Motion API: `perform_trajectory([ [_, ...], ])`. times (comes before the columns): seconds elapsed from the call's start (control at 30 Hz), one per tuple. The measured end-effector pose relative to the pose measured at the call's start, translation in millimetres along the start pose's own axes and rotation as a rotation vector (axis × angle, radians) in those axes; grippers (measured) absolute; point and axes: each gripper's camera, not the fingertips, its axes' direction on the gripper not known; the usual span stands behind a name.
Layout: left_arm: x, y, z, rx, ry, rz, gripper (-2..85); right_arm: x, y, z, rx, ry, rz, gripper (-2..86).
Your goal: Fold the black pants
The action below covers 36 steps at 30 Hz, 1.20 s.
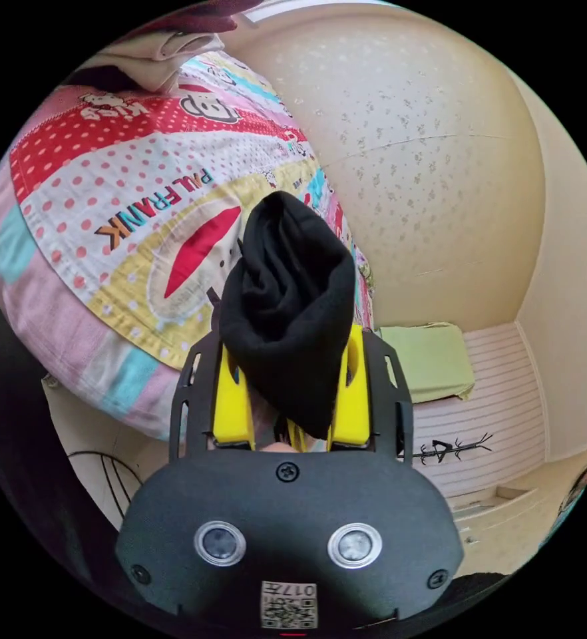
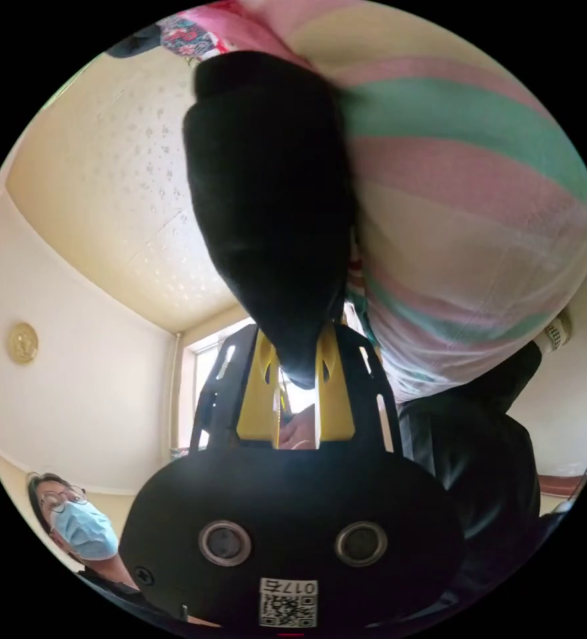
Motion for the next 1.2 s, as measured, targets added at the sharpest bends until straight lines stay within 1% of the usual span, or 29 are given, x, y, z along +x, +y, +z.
perform_trajectory([
  [0.13,-4,-14,-8,-0.040,0.068,0.006,12.2,1,-7,-10,-0.018,-0.057,-0.067,12.4],
  [0.23,2,-17,-15,-0.050,0.110,0.061,11.5,-2,-7,-23,0.059,-0.117,-0.075,13.9],
  [0.33,9,-15,-24,-0.053,0.144,0.099,11.2,-19,-14,-29,0.113,-0.105,-0.112,16.1],
  [0.43,22,-7,-41,-0.036,0.148,0.155,11.1,-34,-28,-25,0.082,-0.058,-0.109,17.9],
  [0.53,40,7,-66,-0.009,0.140,0.257,11.0,-36,-29,-16,0.011,-0.079,-0.039,16.4],
  [0.6,46,12,-87,0.009,0.168,0.314,11.0,-58,-11,-10,0.018,-0.031,-0.121,14.1],
  [0.67,50,15,-118,0.050,0.205,0.374,10.9,-106,20,10,-0.027,0.036,-0.327,11.7],
  [0.7,51,15,-140,0.074,0.236,0.406,10.8,-118,28,17,-0.053,0.050,-0.385,11.4],
  [0.77,48,14,-175,0.105,0.313,0.442,10.8,-166,58,52,-0.179,0.100,-0.644,10.3],
  [0.8,43,14,-200,0.140,0.362,0.472,10.8,-174,65,62,-0.216,0.102,-0.705,10.1],
  [0.87,34,14,-234,0.190,0.419,0.514,10.9,-197,88,106,-0.345,0.107,-0.906,9.5],
  [0.9,27,11,-256,0.226,0.429,0.530,10.9,-201,92,119,-0.376,0.106,-0.933,9.3],
  [0.97,21,2,-288,0.293,0.390,0.548,10.8,-216,101,187,-0.505,0.117,-1.009,8.7],
  [1.0,22,-9,-310,0.331,0.352,0.555,10.8,-221,103,207,-0.534,0.117,-1.029,8.6],
  [1.03,29,-25,-335,0.371,0.319,0.582,10.7,-233,107,250,-0.591,0.100,-1.064,8.3],
  [1.07,34,-34,-349,0.397,0.304,0.611,10.7,-249,115,297,-0.645,0.063,-1.112,8.2],
  [1.1,48,-54,-378,0.445,0.295,0.666,10.5,-258,120,321,-0.670,0.039,-1.140,8.1],
  [1.17,73,-80,-428,0.532,0.293,0.763,10.5,-300,153,417,-0.764,-0.095,-1.273,8.0],
  [1.2,92,-95,-461,0.600,0.281,0.870,10.4,-309,161,439,-0.777,-0.130,-1.309,8.0],
])
